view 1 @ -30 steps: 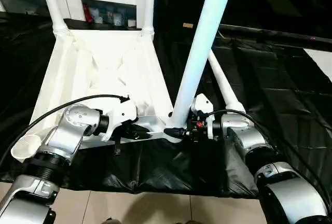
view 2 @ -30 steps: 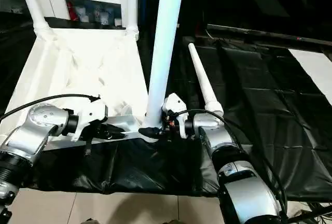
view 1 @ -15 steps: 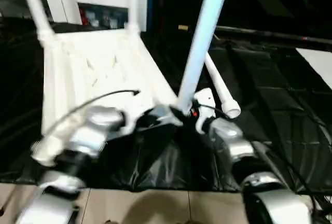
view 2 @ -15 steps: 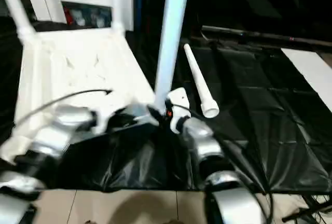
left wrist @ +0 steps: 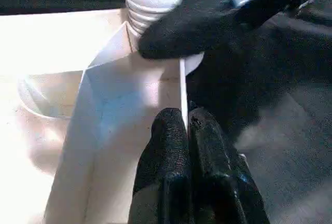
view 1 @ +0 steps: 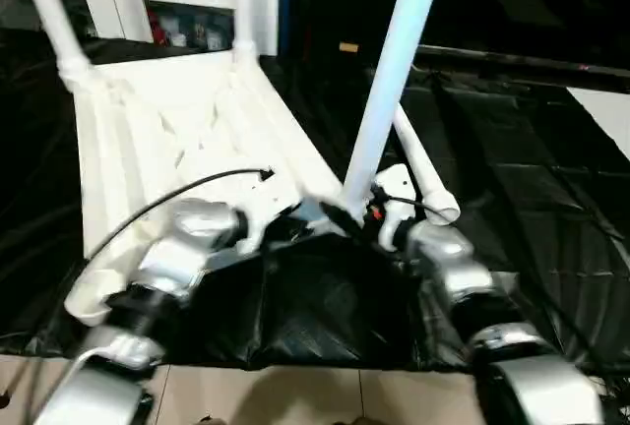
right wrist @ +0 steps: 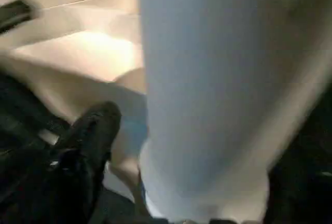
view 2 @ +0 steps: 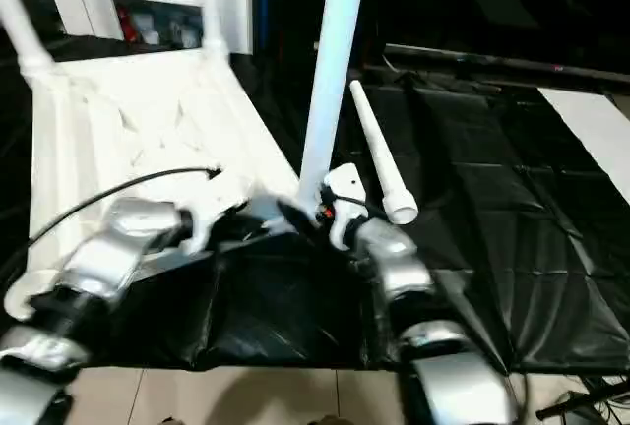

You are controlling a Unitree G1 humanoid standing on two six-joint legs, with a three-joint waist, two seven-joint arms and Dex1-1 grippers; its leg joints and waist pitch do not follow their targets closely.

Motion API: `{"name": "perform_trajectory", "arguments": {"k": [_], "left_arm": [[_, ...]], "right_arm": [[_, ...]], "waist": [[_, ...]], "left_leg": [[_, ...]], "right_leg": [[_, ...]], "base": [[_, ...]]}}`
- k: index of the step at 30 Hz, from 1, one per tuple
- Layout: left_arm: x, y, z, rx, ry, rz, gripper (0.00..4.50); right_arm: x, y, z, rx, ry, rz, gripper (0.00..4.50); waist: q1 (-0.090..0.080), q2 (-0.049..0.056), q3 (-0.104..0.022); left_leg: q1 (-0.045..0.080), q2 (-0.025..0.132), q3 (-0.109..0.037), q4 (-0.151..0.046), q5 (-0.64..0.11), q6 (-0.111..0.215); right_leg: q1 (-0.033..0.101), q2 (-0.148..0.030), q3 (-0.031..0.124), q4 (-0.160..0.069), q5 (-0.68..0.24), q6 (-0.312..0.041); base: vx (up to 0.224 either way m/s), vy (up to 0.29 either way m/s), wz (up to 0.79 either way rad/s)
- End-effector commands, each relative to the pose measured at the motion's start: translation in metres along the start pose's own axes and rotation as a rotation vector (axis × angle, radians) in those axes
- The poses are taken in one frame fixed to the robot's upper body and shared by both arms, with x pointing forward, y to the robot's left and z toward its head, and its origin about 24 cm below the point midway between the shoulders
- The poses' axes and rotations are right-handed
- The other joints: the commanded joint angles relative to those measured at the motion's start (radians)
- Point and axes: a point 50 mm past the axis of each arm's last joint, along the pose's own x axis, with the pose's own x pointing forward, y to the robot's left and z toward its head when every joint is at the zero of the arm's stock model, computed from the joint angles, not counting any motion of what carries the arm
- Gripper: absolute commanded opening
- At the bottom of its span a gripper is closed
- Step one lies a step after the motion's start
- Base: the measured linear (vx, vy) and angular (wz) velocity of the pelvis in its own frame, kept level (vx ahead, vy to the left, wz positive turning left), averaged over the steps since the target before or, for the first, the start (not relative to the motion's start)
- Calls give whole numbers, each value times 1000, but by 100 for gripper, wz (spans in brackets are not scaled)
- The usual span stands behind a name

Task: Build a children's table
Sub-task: Rotate leg to tighten

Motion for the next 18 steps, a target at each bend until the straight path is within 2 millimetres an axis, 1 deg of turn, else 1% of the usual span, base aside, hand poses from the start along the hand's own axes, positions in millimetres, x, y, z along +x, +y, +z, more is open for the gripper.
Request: {"name": "perform_trajectory", "arguments": {"k": [1, 3, 7, 8, 9, 13, 14, 15, 16, 17, 18], "left_arm": [[8, -15, 0, 25, -23, -137, 0], [-1, -14, -4, 55, 1, -197, 0], [-10, -12, -8, 76, 24, -243, 0], [-12, -11, -10, 79, 31, -254, 0], [-14, -11, -11, 78, 37, -263, 0], [-23, -11, -14, 82, 53, -311, 0], [-23, -11, -14, 82, 53, -312, 0], [-25, -11, -15, 80, 59, -329, 0], [-27, -11, -16, 81, 63, -338, 0], [-27, -11, -16, 81, 64, -340, 0], [-28, -12, -17, 80, 69, -354, 0]], "right_arm": [[2, 6, 6, -63, 19, 113, 441], [-6, 4, 5, -97, 60, 208, 446], [-12, 4, 5, -115, 88, 313, 446], [-12, 3, 5, -124, 101, 335, 431], [-13, 3, 5, -129, 110, 349, 431], [-13, 1, 9, -137, 125, 385, 394], [-13, 1, 9, -136, 124, 386, 394], [-12, 1, 12, -130, 117, 399, 384], [-12, 1, 12, -127, 114, 409, 367], [-12, 1, 13, -126, 113, 412, 367], [-12, 2, 13, -122, 116, 428, 358]], "waist": [[1, 10, -59], [3, 12, -59], [4, 13, -59], [6, 13, -58], [8, 13, -58], [12, 16, -59], [14, 16, -60], [15, 14, -60], [16, 15, -60], [17, 15, -60], [18, 16, -60]], "left_leg": [[0, 3, 13, -55, -208, 61], [1, 3, 13, -55, -211, 59], [4, 6, 13, -56, -227, 55], [6, 5, 13, -57, -229, 53], [6, 6, 13, -57, -225, 51], [8, 6, 13, -58, -214, 41], [9, 6, 13, -57, -211, 40], [8, 6, 14, -57, -205, 41], [8, 7, 14, -57, -201, 42], [8, 7, 15, -57, -199, 42], [9, 8, 15, -57, -200, 42]], "right_leg": [[51, -50, 26, -73, -151, -220], [53, -50, 26, -71, -137, -232], [52, -51, 26, -70, -143, -238], [51, -50, 25, -70, -144, -239], [52, -52, 25, -69, -141, -241], [53, -52, 25, -66, -124, -249], [53, -52, 25, -64, -120, -250], [54, -52, 25, -63, -110, -251], [55, -52, 25, -62, -103, -252], [55, -51, 24, -61, -99, -253], [55, -51, 24, -61, -97, -254]], "base": [[0, 0, 0], [0, 0, 0], [0, 0, 0], [0, 0, 0], [0, 0, 0], [0, 0, 0], [0, 0, 0], [0, 0, 0], [0, 0, 0], [0, 0, 0], [0, 0, 0]]}}
